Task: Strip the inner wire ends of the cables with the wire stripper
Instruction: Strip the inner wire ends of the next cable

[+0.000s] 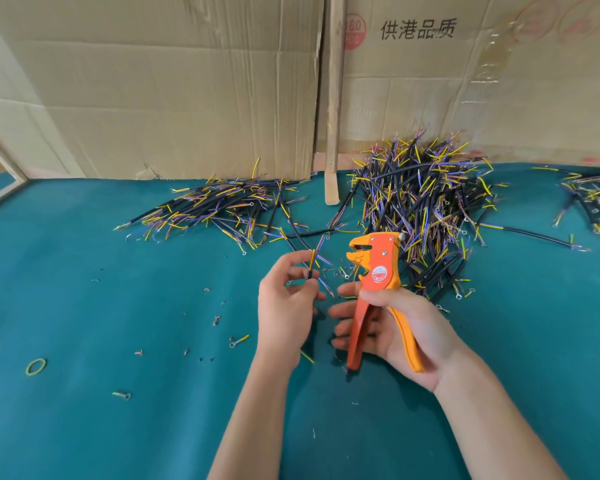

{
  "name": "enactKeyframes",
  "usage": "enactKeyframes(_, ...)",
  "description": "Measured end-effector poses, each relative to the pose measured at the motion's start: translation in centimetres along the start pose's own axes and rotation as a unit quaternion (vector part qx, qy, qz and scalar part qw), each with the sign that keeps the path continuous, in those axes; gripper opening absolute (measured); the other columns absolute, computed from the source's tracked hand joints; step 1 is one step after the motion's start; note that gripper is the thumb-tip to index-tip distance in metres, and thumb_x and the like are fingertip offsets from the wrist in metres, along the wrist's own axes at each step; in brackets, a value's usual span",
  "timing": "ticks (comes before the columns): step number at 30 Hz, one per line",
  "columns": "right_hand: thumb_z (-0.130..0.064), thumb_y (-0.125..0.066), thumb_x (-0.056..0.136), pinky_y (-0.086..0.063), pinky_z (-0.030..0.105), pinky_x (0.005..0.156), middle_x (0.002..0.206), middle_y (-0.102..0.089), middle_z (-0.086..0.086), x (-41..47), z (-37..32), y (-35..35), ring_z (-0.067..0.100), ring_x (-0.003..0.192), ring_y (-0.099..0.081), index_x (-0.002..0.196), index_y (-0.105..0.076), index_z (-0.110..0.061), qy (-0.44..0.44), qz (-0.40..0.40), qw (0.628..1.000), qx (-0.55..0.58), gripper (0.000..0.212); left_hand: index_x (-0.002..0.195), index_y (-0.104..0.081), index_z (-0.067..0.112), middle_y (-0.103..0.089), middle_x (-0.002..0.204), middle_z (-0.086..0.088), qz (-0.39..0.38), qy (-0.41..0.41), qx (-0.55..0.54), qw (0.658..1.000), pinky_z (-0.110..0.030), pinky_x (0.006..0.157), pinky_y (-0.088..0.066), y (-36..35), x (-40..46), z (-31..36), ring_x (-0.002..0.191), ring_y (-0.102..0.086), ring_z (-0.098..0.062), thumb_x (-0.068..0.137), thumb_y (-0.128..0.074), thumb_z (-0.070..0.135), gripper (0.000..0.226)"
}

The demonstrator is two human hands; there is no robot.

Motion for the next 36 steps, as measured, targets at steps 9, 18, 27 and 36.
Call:
enactKeyframes(9, -0.02, -0.07, 0.077, -0.06, 0.047, 0.069, 0.1, -0.07, 0.032, 0.1, 0.2, -0.1, 0.037, 0.072, -0.068, 0.123, -0.06, 0.004, -0.005, 0.013, 0.999, -0.039, 0.053, 0.089, -0.068, 0.033, -0.058, 0.07, 0.008, 0.045, -0.041, -0.011, 0.998, -0.023, 0.05, -0.04, 0.5, -0.1, 0.2, 0.051, -0.045, -0.015, 0.098, -0.061, 0.016, 0.021)
enactKeyframes(18, -0.017, -0.076, 0.075, -0.058, 0.052, 0.078, 0.117, -0.065, 0.038, 0.2, 0.4, -0.4, 0.042, 0.086, -0.068, 0.124, -0.06, 0.005, 0.0, -0.012, 0.999, -0.033, 0.056, 0.077, -0.066, 0.022, -0.067, 0.071, 0.002, 0.083, -0.036, -0.053, 0.994, -0.017, 0.045, -0.037, 1.2, 0.0, 0.5, 0.051, -0.058, -0.014, 0.088, -0.063, 0.008, 0.018)
enactKeyframes(27, -0.018, -0.069, 0.082, -0.058, 0.052, 0.074, 0.106, -0.067, 0.034, 0.0, 0.1, -0.4, 0.04, 0.074, -0.067, 0.125, -0.061, 0.006, 0.002, -0.021, 0.999, -0.04, 0.05, 0.074, -0.071, 0.023, -0.067, 0.063, -0.002, 0.029, -0.038, -0.084, 0.995, -0.02, 0.044, -0.037, 0.7, 0.4, 0.8, 0.042, -0.044, -0.016, 0.086, -0.065, 0.001, 0.026)
enactKeyframes(36, -0.019, -0.074, 0.079, -0.057, 0.051, 0.069, 0.086, -0.06, 0.026, -0.6, -0.4, -0.3, 0.039, 0.071, -0.063, 0.123, -0.062, 0.007, -0.003, -0.061, 0.996, -0.063, 0.053, 0.077, -0.074, 0.025, -0.059, 0.063, 0.003, 0.004, -0.014, -0.075, 0.997, -0.019, 0.046, -0.033, 0.3, 0.5, 0.4, 0.051, -0.037, -0.015, 0.09, -0.066, 0.015, 0.018)
Point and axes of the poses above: each hand's wrist, its own x-axis towards the middle knuckle, its own y-axis out of the back of the hand, z = x × y, the point moved 9 cm from there along x, towards the middle knuckle
